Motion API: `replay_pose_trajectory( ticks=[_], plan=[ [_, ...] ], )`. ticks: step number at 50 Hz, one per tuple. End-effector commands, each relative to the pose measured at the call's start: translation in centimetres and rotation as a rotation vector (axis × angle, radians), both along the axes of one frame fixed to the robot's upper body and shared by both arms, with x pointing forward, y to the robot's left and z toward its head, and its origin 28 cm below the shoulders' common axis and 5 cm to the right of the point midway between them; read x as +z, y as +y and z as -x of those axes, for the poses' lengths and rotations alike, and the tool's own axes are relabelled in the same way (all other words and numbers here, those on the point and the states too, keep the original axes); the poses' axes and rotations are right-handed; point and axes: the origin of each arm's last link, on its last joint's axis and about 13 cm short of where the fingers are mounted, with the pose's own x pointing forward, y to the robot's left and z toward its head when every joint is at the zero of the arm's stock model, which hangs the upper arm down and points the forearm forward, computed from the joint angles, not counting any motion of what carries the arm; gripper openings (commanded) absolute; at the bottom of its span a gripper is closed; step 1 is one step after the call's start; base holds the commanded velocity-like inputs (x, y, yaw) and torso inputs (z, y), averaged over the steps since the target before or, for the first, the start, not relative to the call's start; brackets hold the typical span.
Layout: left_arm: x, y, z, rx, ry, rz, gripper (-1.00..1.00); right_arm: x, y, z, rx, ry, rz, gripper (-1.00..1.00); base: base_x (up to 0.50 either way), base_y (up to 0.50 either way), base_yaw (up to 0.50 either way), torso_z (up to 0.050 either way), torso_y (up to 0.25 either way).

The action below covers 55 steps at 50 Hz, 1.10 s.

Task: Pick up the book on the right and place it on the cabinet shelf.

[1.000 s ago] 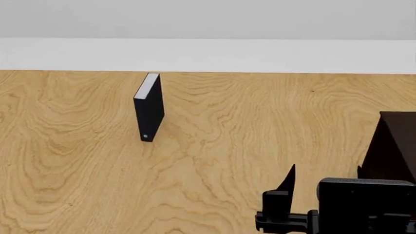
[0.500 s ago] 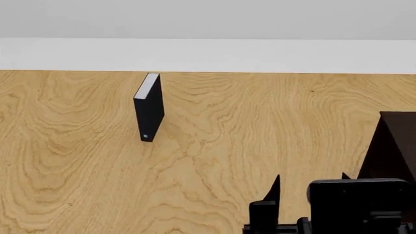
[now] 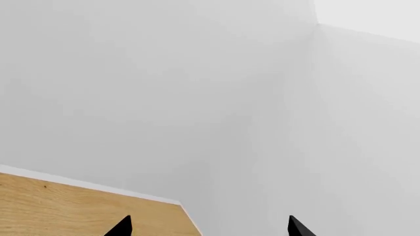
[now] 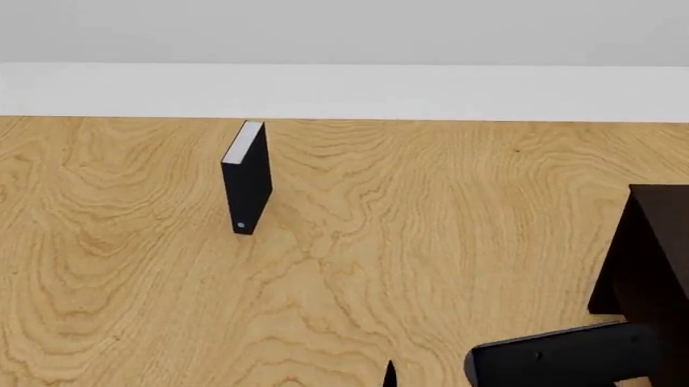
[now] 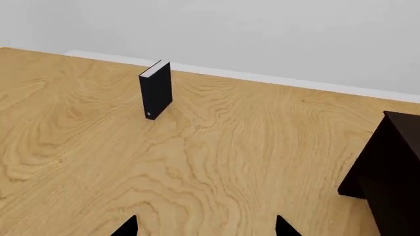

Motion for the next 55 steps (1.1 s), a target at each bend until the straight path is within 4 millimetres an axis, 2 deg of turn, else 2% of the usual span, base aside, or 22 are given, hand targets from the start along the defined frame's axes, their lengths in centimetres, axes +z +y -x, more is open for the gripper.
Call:
replay_pose_trajectory(
  ticks=[1, 14, 18, 23, 25, 28, 30, 32, 34, 35, 42, 44, 48, 55],
  plan=[
    [0.1, 0.0, -0.1, 0.002, 0.003, -0.001, 1.0, 1.1, -0.3, 2.1, 0.079, 0.102, -0.013, 1.0, 0.0, 0.0, 0.0, 0.0, 0.0],
    [0.1, 0.0, 0.0, 0.003, 0.004, 0.001, 1.0, 1.1, 0.1, 3.3, 0.177, 0.223, -0.044, 1.0, 0.0, 0.0, 0.0, 0.0, 0.0],
    [-0.6, 0.0, 0.0, 0.003, 0.002, 0.001, 1.0, 0.9, 0.2, 3.4, 0.179, 0.248, -0.028, 1.0, 0.0, 0.0, 0.0, 0.0, 0.0],
    [0.1, 0.0, 0.0, 0.001, 0.004, 0.0, 1.0, 0.2, 0.2, 3.2, 0.161, 0.317, 0.001, 1.0, 0.0, 0.0, 0.0, 0.0, 0.0],
    [-0.8, 0.0, -0.1, -0.002, 0.01, 0.001, 1.0, -0.2, 0.2, 3.3, 0.171, 0.355, -0.003, 1.0, 0.0, 0.0, 0.0, 0.0, 0.0],
    [0.1, 0.0, 0.0, -0.001, 0.007, 0.002, 1.0, -0.5, 0.1, 3.4, 0.158, 0.369, 0.017, 1.0, 0.0, 0.0, 0.0, 0.0, 0.0],
    [0.1, 0.0, 0.0, 0.001, 0.007, 0.0, 1.0, -0.6, 0.1, 3.4, 0.148, 0.37, 0.019, 1.0, 0.0, 0.0, 0.0, 0.0, 0.0],
    [-0.7, 0.0, 0.0, 0.0, 0.007, 0.001, 1.0, -0.6, 0.1, 3.4, 0.153, 0.38, 0.013, 1.0, 0.0, 0.0, 0.0, 0.0, 0.0],
    [0.0, 0.0, 0.0, 0.001, 0.008, -0.002, 1.0, -0.7, 0.1, 3.4, 0.144, 0.395, 0.018, 1.0, 0.0, 0.0, 0.0, 0.0, 0.0],
    [-0.5, 0.0, 0.0, 0.001, 0.008, -0.002, 1.0, -0.8, 0.1, 3.3, 0.145, 0.402, 0.02, 1.0, 0.0, 0.0, 0.0, 0.0, 0.0],
    [0.0, 0.0, -0.1, 0.001, 0.01, 0.0, 1.0, -1.0, 0.2, 3.2, 0.137, 0.433, 0.035, 1.0, 0.0, 0.0, 0.0, 0.0, 0.0],
    [-0.8, 0.0, -0.1, 0.001, 0.009, 0.001, 1.0, -1.0, 0.2, 3.3, 0.132, 0.438, 0.039, 1.0, 0.0, 0.0, 0.0, 0.0, 0.0],
    [0.0, 0.0, -0.1, 0.0, 0.01, 0.0, 1.0, -1.3, 0.2, 3.3, 0.131, 0.457, 0.044, 1.0, 0.0, 0.0, 0.0, 0.0, 0.0],
    [0.0, 0.0, -0.1, 0.001, 0.012, -0.001, 1.0, -1.7, 0.1, 3.3, 0.126, 0.49, 0.041, 1.0, 0.0, 0.0, 0.0, 0.0, 0.0]
  ],
)
